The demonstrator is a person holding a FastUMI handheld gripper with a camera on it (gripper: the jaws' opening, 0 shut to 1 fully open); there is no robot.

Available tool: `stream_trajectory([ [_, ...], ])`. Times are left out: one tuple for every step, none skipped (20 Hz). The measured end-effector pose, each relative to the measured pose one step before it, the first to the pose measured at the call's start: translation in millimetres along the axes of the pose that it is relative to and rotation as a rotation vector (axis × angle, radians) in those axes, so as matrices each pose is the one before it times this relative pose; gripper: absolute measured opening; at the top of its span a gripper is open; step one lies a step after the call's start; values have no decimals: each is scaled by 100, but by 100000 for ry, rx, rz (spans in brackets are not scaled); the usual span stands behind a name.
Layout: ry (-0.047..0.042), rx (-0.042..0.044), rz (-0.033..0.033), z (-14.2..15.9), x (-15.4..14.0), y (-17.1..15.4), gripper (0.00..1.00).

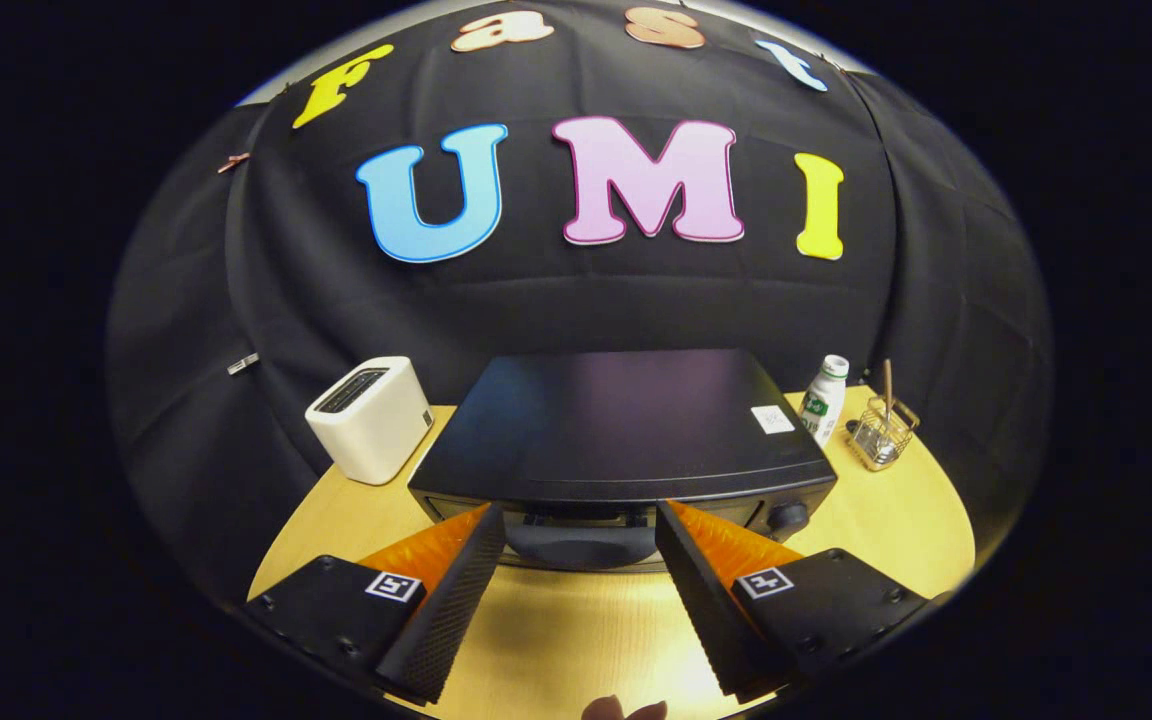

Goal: Open the toaster oven, put the food inside, and close the toaster oven door.

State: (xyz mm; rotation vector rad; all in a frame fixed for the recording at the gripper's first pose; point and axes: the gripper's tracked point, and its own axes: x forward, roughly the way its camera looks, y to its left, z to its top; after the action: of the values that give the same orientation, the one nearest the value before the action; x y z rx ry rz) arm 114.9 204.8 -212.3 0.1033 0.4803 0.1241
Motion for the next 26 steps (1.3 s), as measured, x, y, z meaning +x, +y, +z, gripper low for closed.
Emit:
stream_trajectory([
  [1203,663,-850,-403,863,21,98],
  [1338,345,-730,-373,878,-15,98],
  [1479,131,-686,-365,648,15,98],
  [787,-12,-1008,-106,474,-75,99],
  [-2218,-461,-747,451,382,44,99],
  [2338,101,-1149,-480,156,-44,99],
  [-1139,-1077,-2346,120,-162,-302,99],
  [85,-2315,-1908,-286,168,-77,98],
  [-1124,-2372,-808,193,-133,123,96],
  [-267,322,-218,30,87,233,98],
  [1993,1319,-237,-436,-6,161,99],
  [-394,-154,-315,-69,-575,95,99],
  [-155,-501,-115,-276,72,31,100],
  [-68,-490,-7,-279,-474,-35,99],
  [-351,-265,49,-413,-390,-12,100],
  [-104,2,-4,-531,-629,3,100],
  [-323,310,-108,-486,-479,72,100],
  [269,288,-151,-645,-509,-48,100],
  [-94,18,-180,-582,-452,-9,100],
  [716,-125,-52,-765,-444,-26,100],
  [192,-15,-73,-656,-391,41,100],
  [680,-35,-16,-697,-335,-33,100],
  [548,-166,-25,-681,-403,26,100],
  [976,-157,-28,-652,-141,-46,100],
  [1410,73,-20,-834,-369,41,100],
  [1760,274,-29,-804,-165,12,100],
])
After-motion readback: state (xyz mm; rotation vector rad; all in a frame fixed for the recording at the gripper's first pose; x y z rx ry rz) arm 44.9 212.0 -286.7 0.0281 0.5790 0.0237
